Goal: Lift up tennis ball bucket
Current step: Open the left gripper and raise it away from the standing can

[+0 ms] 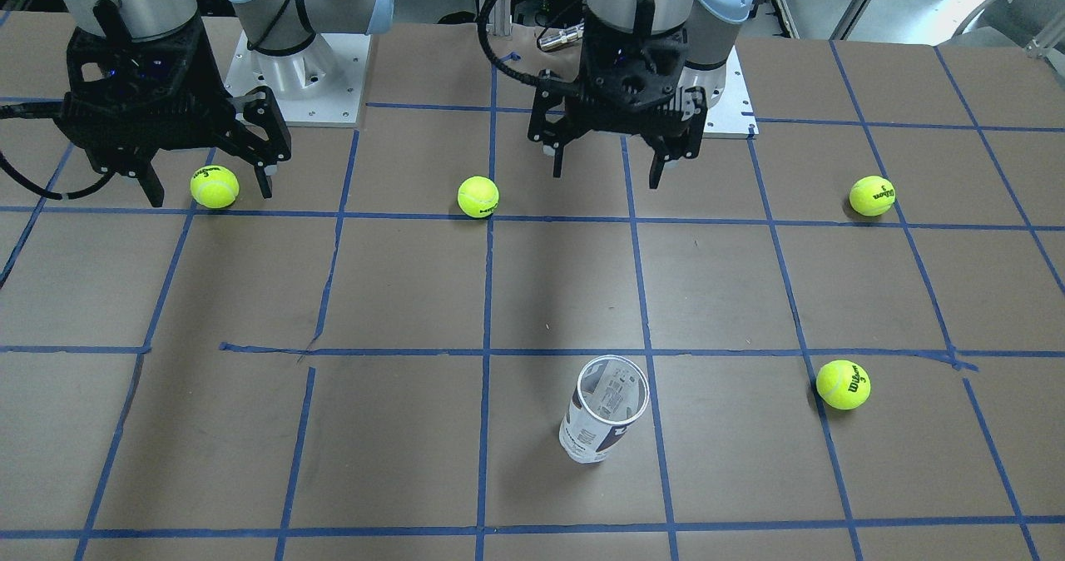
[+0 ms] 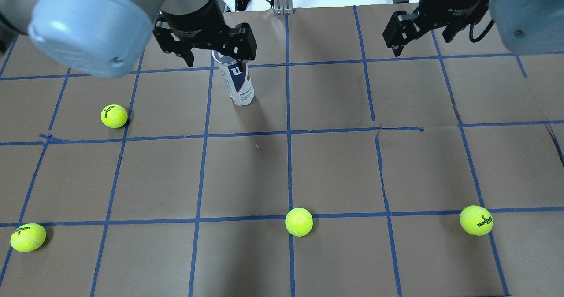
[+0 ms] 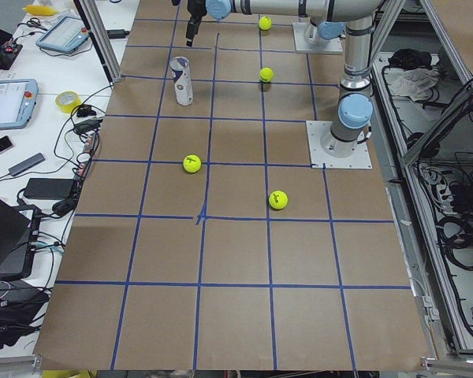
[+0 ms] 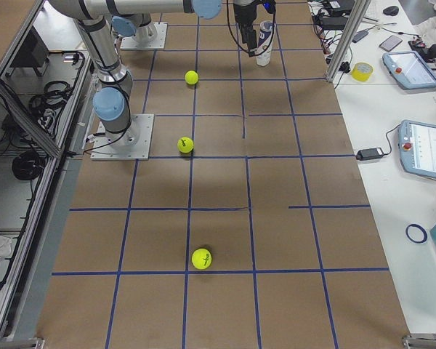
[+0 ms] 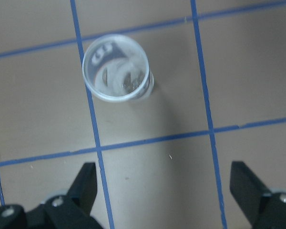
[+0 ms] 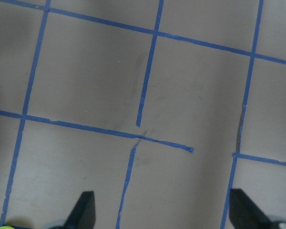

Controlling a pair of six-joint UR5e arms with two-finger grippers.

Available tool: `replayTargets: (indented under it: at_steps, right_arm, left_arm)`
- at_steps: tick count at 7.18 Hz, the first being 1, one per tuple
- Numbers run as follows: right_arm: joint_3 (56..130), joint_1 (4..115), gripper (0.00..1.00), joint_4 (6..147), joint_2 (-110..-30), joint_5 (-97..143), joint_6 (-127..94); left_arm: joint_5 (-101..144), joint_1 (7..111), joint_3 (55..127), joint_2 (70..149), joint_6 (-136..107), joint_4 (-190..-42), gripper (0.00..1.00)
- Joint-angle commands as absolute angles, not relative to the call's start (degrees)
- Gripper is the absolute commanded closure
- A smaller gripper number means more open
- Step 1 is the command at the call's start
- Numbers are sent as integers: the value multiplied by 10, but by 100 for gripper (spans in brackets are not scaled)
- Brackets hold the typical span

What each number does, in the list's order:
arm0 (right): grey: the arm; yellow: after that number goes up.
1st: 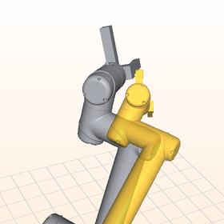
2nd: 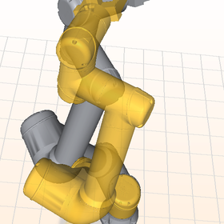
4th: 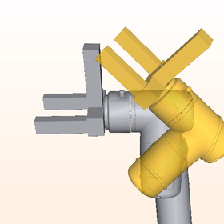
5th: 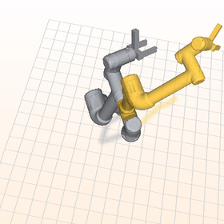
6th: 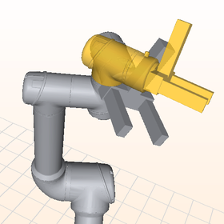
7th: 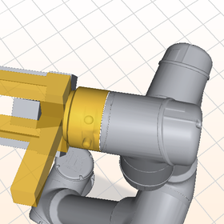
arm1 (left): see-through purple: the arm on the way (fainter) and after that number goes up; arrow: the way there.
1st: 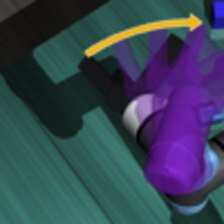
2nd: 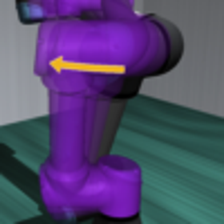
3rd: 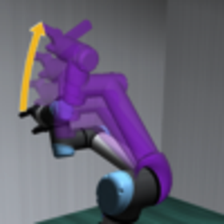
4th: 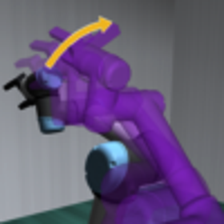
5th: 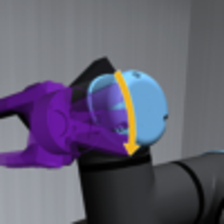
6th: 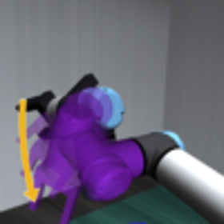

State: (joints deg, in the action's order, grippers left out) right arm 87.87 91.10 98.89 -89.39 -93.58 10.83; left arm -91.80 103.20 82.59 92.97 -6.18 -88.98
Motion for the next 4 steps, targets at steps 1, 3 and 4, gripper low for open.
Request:
replayTargets:
  at_steps: [1,3,4]
  right_arm:
    - [879,911,0,989,-893,-933,109]
    - [878,910,0,987,-895,-937,109]
    - [878,910,0,987,-896,-936,109]
  left_arm:
    - [-870,958,895,866,-29,-950,0]
    - [-867,938,912,853,-24,-903,0]
    - [-867,938,902,866,-29,-857,0]
